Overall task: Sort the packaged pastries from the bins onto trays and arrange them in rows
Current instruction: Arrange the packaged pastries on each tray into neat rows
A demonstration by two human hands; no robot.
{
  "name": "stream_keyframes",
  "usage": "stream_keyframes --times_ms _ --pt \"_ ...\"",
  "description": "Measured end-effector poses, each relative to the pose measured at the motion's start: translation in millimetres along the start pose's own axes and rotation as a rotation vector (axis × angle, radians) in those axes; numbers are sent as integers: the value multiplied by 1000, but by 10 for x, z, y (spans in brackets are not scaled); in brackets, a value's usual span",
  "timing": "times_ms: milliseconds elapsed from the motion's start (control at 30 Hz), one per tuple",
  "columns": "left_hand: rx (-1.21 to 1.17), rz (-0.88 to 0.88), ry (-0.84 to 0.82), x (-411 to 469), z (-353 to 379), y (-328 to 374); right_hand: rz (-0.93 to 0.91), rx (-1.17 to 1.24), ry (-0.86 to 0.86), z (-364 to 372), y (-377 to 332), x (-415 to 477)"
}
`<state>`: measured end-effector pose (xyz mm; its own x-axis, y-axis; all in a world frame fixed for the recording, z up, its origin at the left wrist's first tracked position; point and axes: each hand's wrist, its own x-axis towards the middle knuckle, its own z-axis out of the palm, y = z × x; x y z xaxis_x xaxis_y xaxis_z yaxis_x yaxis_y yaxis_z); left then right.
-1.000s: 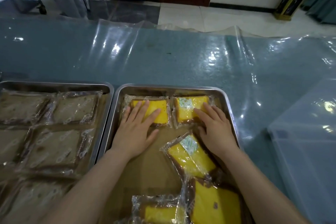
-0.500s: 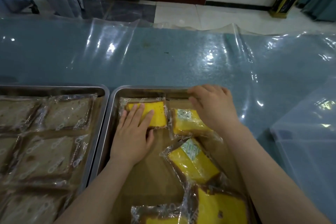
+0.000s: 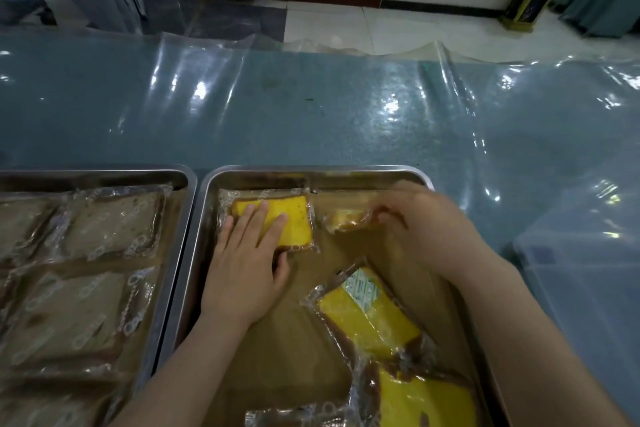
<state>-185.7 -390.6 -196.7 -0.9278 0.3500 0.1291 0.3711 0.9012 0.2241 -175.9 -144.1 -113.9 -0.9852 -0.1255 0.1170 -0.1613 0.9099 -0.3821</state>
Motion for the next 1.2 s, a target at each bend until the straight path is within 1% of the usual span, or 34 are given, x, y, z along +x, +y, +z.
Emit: stream_keyframes --times_ms 33,67,100,167,233,333,467,600,633,667,733,800,833,867,900,933,1000,1033,1100,1200 --pt "-1 1 9 0 -3 4 -32 -80 74 -39 -10 49" --pt "-1 -1 15 0 -4 9 -43 -163 110 -61 -18 106" --pt "-2 -3 15 -2 -4 10 -32 -240 98 -70 -23 168" --pt "-6 -1 16 1 -5 10 18 -315 14 -60 -23 289" --pt "0 1 30 3 -3 13 32 -333 -20 -43 1 385" --pt "10 8 48 5 -3 10 9 -392 -1 -9 69 522" --pt "28 18 47 7 8 5 28 -435 -37 39 130 716" --pt "38 15 59 5 16 4 64 -396 -201 149 83 886" --pt "43 17 68 4 15 5 70 -400 -219 188 67 895" --pt "49 21 75 4 12 6 66 -417 -192 223 56 878" --pt "53 36 104 4 16 4 42 -441 -13 293 38 749" --pt "48 72 174 -6 45 -3 15 -338 190 362 3 533" --pt "42 91 221 -14 65 -5 7 -274 233 399 -28 413" --pt "37 103 265 -23 81 -8 9 -235 206 445 -64 295" --pt "36 108 299 -30 91 -9 18 -222 127 498 -99 187" --pt "39 108 318 -35 93 -7 35 -222 11 557 -123 93" --pt "42 98 304 -30 79 1 79 -232 -198 674 -102 -37" --pt "42 89 280 -27 67 6 87 -237 -254 720 -70 -70" --pt "40 81 233 -25 57 8 86 -226 -294 756 -9 -92" --pt "42 79 183 -20 73 -10 104 -204 -302 743 53 -97"
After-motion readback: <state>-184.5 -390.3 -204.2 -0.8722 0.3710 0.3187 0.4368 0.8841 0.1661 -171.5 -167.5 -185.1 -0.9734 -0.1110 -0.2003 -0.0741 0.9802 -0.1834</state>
